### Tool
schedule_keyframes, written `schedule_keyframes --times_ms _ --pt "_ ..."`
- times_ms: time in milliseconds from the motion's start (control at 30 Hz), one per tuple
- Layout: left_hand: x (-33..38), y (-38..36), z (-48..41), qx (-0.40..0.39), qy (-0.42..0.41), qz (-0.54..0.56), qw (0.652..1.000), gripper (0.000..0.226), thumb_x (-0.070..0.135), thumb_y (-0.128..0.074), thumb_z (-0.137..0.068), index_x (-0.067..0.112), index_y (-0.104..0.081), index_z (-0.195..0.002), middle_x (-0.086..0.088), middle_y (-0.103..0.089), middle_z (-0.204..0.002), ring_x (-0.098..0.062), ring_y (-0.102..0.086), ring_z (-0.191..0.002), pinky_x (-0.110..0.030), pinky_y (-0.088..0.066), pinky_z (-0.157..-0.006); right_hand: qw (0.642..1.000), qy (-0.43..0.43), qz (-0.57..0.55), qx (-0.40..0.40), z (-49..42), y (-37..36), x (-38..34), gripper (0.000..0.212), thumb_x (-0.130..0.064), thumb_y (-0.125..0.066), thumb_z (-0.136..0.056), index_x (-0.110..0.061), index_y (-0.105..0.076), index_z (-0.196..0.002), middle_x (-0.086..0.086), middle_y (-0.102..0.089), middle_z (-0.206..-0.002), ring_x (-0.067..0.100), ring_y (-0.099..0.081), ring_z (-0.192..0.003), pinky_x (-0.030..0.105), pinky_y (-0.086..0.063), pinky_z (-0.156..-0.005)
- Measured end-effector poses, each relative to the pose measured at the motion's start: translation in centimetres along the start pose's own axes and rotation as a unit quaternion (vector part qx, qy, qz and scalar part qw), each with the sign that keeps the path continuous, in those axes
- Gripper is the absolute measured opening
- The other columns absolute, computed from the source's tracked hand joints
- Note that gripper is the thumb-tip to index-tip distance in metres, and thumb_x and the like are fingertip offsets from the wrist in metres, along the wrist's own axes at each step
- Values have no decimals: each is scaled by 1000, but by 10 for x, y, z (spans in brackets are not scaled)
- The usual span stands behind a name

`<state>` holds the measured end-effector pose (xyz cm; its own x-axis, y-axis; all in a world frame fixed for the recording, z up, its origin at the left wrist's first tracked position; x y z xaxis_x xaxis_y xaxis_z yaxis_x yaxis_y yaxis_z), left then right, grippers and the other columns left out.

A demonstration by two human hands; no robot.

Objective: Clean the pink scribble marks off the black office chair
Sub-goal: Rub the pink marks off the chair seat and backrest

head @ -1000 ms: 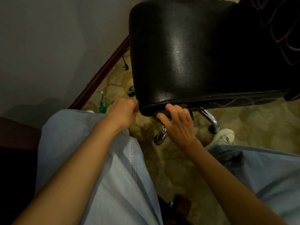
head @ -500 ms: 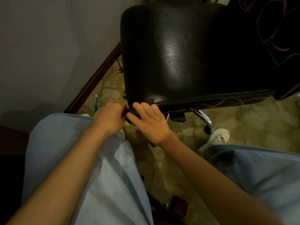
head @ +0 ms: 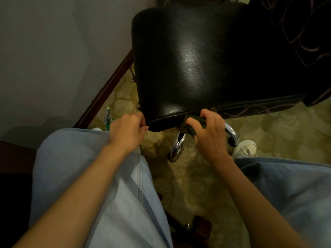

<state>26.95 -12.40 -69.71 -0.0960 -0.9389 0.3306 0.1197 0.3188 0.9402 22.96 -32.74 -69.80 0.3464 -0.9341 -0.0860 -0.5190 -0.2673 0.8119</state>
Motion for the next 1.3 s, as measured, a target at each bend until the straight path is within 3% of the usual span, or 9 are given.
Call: schedule_keyframes --times_ms 200,333,500,600,667,867,1033,1133,1300 --pt "3 0 -4 16 -22 -4 1000 10 24 -60 -89 17 -59 -96 -3 -63 -100 -25 -59 -92 -32 -39 -68 998 -55 0 14 11 9 -3 37 -11 -66 -77 -20 -47 -108 12 -34 -117 29 -37 -104 44 -45 -84" --pt "5 1 -2 36 -19 -13 999 8 20 -60 -88 16 -58 -95 -5 -63 -97 -26 -59 -89 -31 -34 -65 995 85 -40 28 9 3 -60 32 -20 -64 -85 -17 -48 -112 14 -38 -118 30 -42 -106 41 -41 -84" --pt "3 1 -5 49 -1 -53 997 11 21 -59 -88 16 -57 -97 -10 -64 -97 -32 -60 -93 -32 -31 -68 983 184 8 6 -11 -26 -100 29 -10 -47 -83 -19 -57 -108 12 -36 -122 28 -40 -108 37 -33 -83" --pt "-1 2 -7 56 21 -67 996 13 19 -58 -88 13 -57 -99 -12 -64 -97 -34 -59 -96 -34 -28 -70 971 234 36 -36 -14 -38 -90 36 -9 -61 -76 -19 -53 -110 11 -36 -124 27 -39 -110 37 -33 -85" --pt "-4 3 -9 59 31 -60 996 12 17 -58 -88 12 -57 -99 -13 -64 -97 -34 -59 -95 -34 -29 -70 976 211 24 -52 -14 -34 -67 36 -10 -62 -75 -18 -58 -110 11 -36 -125 27 -40 -111 37 -33 -85" --pt "-10 7 -14 61 58 -46 995 10 13 -55 -89 8 -54 -98 -15 -60 -102 -34 -58 -94 -34 -30 -69 1000 -3 21 -19 -6 10 30 25 -10 -57 -84 -14 -58 -109 13 -38 -118 29 -42 -104 35 -38 -84" --pt "-13 8 -15 47 79 -28 995 13 12 -55 -90 7 -56 -101 -16 -58 -110 -36 -56 -98 -36 -33 -71 998 -63 -4 8 -4 20 32 25 -3 -55 -82 -7 -63 -105 12 -37 -116 28 -40 -104 34 -39 -84" --pt "-6 14 -12 70 61 -3 996 12 11 -56 -89 7 -57 -100 -14 -56 -108 -33 -55 -97 -35 -35 -69 999 -43 -32 -2 -9 14 2 27 -13 -59 -80 -10 -63 -106 12 -37 -118 29 -39 -107 39 -45 -84" --pt "9 21 -8 107 1 -3 994 16 7 -59 -85 7 -56 -101 -12 -53 -101 -30 -54 -90 -34 -34 -68 994 77 -56 -50 -25 -19 -51 55 -2 -73 -65 -16 -50 -113 13 -35 -120 29 -40 -108 39 -47 -80"
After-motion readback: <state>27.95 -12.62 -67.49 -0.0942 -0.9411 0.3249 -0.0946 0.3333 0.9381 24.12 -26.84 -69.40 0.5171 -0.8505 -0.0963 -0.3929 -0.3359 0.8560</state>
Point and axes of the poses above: each hand's wrist, its own z-axis away from the middle knuckle, its own y-axis out of the back of the hand, x = y × z, the point moved 8 cm from there along -z, towards the middle knuckle
